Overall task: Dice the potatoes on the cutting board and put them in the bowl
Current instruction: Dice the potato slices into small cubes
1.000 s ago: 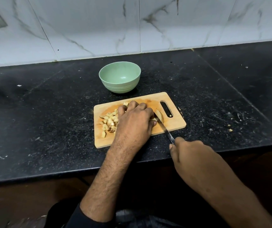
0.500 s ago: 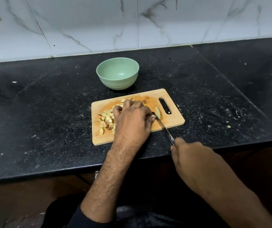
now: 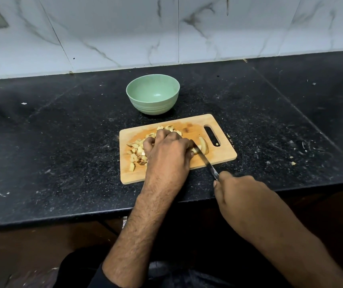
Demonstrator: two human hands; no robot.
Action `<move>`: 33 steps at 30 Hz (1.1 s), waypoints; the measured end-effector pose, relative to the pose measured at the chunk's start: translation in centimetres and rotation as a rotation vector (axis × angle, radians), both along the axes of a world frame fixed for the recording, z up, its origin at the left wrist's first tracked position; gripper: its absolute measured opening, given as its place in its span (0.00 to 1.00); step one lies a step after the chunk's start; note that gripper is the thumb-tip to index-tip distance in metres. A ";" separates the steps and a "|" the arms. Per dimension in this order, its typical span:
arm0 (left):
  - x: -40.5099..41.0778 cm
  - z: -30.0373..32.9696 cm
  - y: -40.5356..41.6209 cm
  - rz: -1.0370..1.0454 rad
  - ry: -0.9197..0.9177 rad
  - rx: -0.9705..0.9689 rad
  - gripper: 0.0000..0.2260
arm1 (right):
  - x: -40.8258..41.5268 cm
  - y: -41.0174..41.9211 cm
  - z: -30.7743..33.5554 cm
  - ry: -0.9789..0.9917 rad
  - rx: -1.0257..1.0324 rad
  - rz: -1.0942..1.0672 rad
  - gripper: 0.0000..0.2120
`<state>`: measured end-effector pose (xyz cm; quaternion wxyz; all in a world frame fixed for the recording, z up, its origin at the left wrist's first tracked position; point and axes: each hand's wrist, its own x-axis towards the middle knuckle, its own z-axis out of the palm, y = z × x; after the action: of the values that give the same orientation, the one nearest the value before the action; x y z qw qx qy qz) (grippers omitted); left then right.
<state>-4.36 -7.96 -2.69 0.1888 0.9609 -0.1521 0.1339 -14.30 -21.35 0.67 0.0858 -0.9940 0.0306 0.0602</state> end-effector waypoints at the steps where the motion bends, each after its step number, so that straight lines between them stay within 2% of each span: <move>1: 0.0 0.0 0.0 -0.001 -0.002 -0.006 0.10 | 0.2 0.1 -0.2 0.015 -0.002 -0.003 0.10; 10: 0.2 -0.4 0.2 -0.001 -0.014 -0.048 0.08 | 1.5 0.3 -0.8 0.001 -0.035 0.006 0.12; 13: 0.2 -0.5 0.4 -0.016 -0.039 -0.046 0.08 | 0.9 0.3 -0.5 -0.015 0.011 -0.010 0.15; 18: 0.1 -0.7 1.1 -0.027 -0.077 0.014 0.11 | 0.1 0.1 0.6 -0.088 0.089 -0.018 0.12; 26: 0.3 -0.8 1.4 -0.038 -0.113 -0.036 0.05 | -0.5 0.9 0.3 -0.012 0.052 -0.013 0.14; 33: 0.6 -1.0 1.2 -0.052 -0.143 -0.053 0.03 | 1.0 1.2 -0.5 0.033 0.019 0.004 0.06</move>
<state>-3.75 -6.80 -3.72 0.2064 0.9392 -0.1866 0.2012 -13.34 -20.12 0.14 0.0946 -0.9921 0.0295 0.0769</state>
